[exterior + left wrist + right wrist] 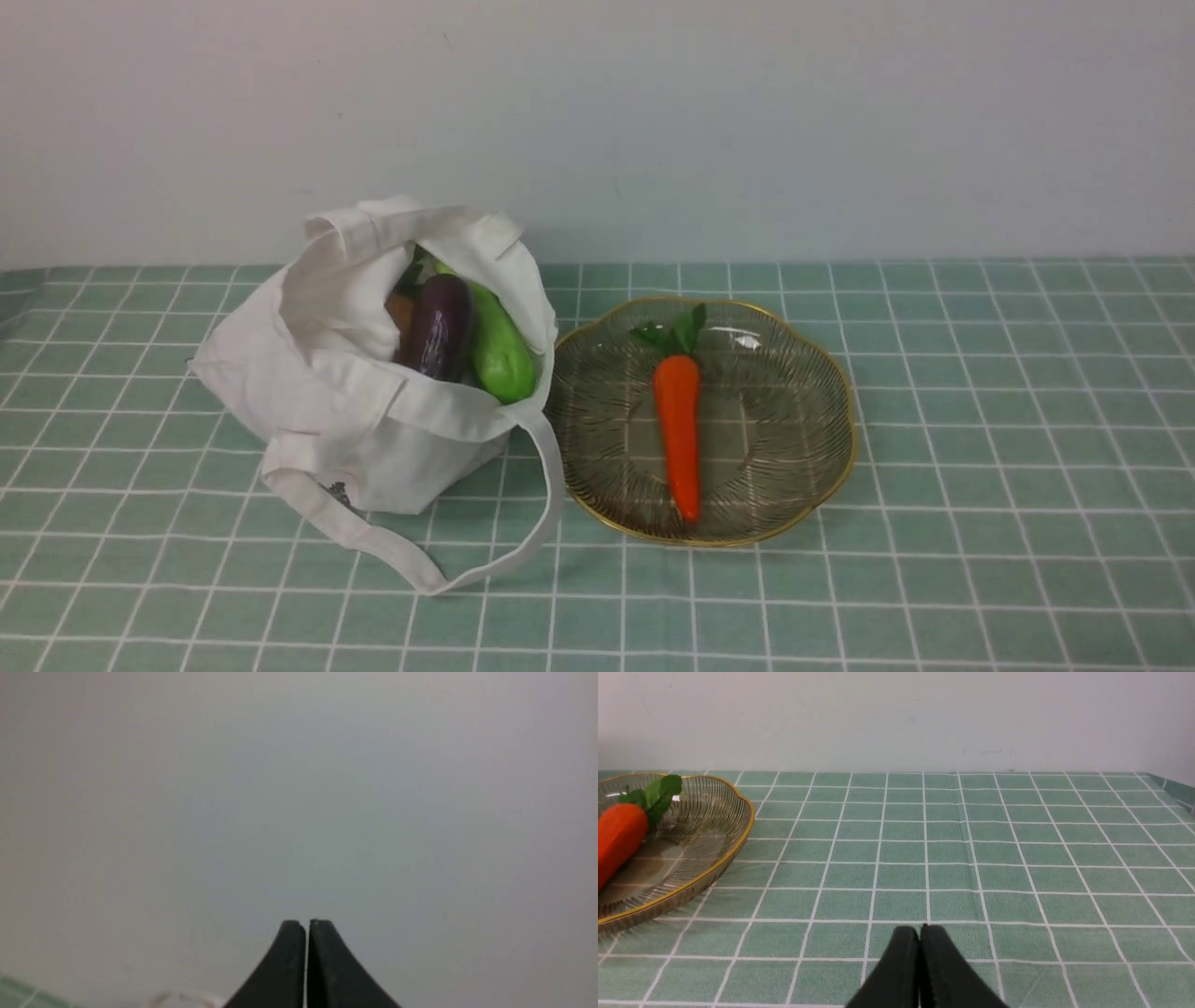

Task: Take vegetables from cloth bag on blue coffee tablecloth place on plate.
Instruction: 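Reach into the bag and grasp a vegetable inside it with the left gripper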

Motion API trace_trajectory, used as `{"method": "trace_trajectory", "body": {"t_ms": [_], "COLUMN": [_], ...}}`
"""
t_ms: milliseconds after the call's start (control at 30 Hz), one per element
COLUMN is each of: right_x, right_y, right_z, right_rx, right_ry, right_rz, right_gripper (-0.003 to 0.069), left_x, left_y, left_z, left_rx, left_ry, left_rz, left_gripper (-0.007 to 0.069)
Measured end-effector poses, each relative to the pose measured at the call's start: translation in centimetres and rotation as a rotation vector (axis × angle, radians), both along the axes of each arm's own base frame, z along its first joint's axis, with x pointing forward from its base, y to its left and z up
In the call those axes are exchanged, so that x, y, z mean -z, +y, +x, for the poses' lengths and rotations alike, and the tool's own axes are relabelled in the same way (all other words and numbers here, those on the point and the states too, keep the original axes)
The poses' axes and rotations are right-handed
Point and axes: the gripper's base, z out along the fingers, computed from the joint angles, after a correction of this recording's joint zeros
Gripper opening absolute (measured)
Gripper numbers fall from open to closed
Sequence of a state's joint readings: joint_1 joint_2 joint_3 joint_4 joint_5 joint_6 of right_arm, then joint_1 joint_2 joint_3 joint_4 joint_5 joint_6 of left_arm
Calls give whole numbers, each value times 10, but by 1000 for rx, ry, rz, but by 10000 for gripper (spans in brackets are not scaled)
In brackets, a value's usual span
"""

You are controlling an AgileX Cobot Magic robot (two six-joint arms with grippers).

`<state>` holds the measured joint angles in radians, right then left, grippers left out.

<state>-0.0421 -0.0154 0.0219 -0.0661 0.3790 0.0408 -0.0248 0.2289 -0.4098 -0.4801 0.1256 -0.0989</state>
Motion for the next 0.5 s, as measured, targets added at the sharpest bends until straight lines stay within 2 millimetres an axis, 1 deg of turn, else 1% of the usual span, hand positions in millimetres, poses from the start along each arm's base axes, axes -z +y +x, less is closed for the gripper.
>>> {"method": "trace_trajectory", "body": {"t_ms": [67, 100, 133, 167, 200, 233, 267, 300, 333, 367, 433, 500], "right_x": [0, 0, 0, 0, 0, 0, 0, 0, 0, 0, 0, 0], "right_y": [0, 0, 0, 0, 0, 0, 0, 0, 0, 0, 0, 0], "right_z": [0, 0, 0, 0, 0, 0, 0, 0, 0, 0, 0, 0], "right_rx": [0, 0, 0, 0, 0, 0, 0, 0, 0, 0, 0, 0], "right_ry": [0, 0, 0, 0, 0, 0, 0, 0, 0, 0, 0, 0], "right_rz": [0, 0, 0, 0, 0, 0, 0, 0, 0, 0, 0, 0], "right_gripper": [-10, -10, -10, -10, -10, -10, -10, -10, -10, -10, -10, -10], "left_x": [-13, -20, -17, -22, -21, -24, -21, -22, -18, -18, -12, -8], "left_y": [-9, -11, -12, -15, -17, -18, -18, -19, -19, -20, -23, -34], "left_z": [23, 30, 34, 49, 67, 82, 85, 111, 122, 136, 160, 186], "left_rx": [91, 114, 123, 179, 218, 253, 264, 326, 355, 382, 418, 462], "left_ry": [243, 305, 344, 494, 616, 698, 725, 855, 915, 962, 1014, 1043], "left_rz": [89, 121, 130, 196, 267, 329, 337, 424, 445, 465, 494, 543], "left_gripper": [-8, -8, -8, -8, -8, -8, -8, -8, -8, -8, -8, -8]}}
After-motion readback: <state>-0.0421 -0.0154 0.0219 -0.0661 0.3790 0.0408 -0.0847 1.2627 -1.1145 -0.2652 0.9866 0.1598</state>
